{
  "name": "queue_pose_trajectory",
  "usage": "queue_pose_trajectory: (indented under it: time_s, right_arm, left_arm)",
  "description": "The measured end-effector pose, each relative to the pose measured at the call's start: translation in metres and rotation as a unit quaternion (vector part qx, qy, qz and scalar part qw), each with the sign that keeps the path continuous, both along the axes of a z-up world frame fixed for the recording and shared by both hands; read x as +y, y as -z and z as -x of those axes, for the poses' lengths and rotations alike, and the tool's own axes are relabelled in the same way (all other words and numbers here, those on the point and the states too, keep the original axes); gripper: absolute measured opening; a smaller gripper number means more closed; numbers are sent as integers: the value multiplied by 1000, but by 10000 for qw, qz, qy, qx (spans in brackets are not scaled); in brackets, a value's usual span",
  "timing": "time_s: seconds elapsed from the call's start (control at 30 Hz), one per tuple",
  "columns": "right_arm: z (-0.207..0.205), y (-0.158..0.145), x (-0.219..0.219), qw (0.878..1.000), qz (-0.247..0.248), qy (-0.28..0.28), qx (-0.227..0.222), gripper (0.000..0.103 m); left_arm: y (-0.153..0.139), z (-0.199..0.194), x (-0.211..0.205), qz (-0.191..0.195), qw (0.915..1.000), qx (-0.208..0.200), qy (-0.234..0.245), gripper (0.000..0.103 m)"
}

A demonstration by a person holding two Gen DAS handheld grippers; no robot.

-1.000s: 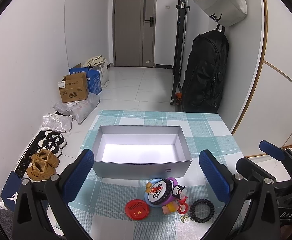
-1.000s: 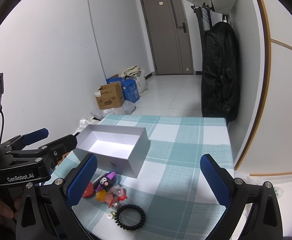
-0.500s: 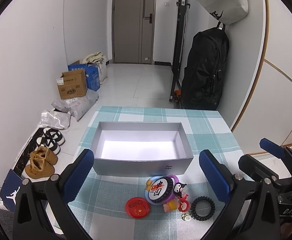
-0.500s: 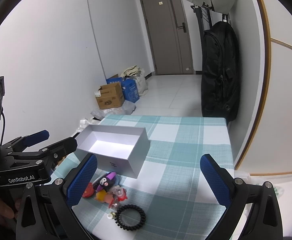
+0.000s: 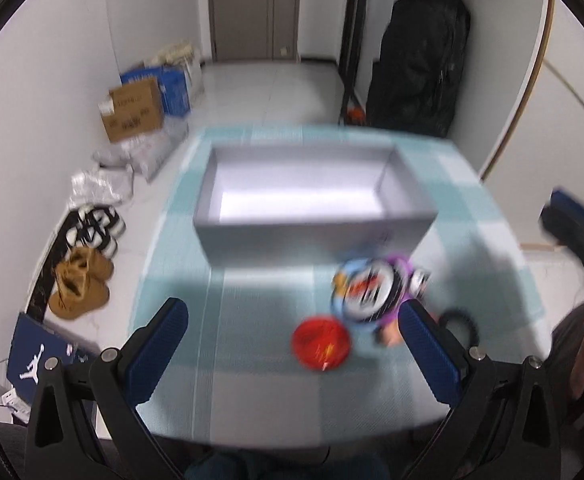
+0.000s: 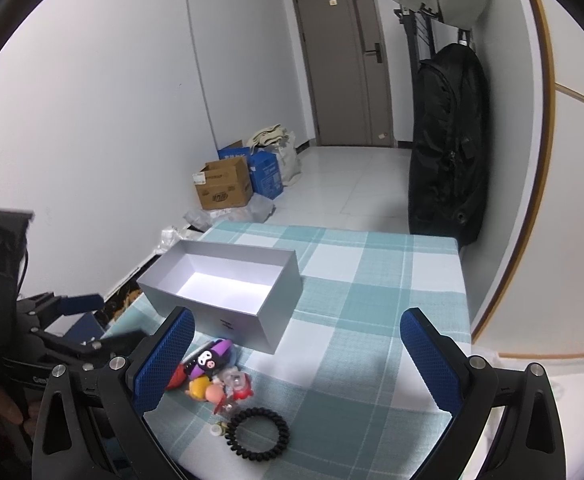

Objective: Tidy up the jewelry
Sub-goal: 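Move left tool to the red badge while right tool moves to the black coil bracelet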

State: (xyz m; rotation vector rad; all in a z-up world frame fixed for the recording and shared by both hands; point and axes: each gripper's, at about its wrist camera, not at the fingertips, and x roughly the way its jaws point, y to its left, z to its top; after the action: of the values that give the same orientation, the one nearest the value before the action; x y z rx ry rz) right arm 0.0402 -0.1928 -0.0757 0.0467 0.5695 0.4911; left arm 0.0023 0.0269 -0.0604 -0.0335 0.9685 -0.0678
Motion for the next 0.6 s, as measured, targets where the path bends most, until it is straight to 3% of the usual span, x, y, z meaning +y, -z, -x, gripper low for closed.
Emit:
queue_pose_trajectory:
  time_s: [0.13, 0.23, 0.4, 0.47, 0.6]
  right_arm:
    - [-3, 3, 3, 9999, 2, -132, 75, 103]
    - [-6, 5, 6, 9997, 51, -199, 101, 103]
    - [-5, 7, 11, 9992, 161, -341, 112, 103]
    - [-6, 8, 10, 9991, 168, -358, 126, 103]
    - [-9, 10, 6, 9991, 118, -352, 227, 103]
  left_arm:
    - [21, -4, 1, -73, 9974, 703, 104, 101]
    - [29, -8, -2, -173, 9945, 1017, 194, 93]
    - [27, -7, -15, -419, 9930, 1040, 383, 88]
    - [29, -9, -18, -374, 9923, 1085, 466, 75]
    - [27, -12, -17, -288, 9931, 999, 537, 68]
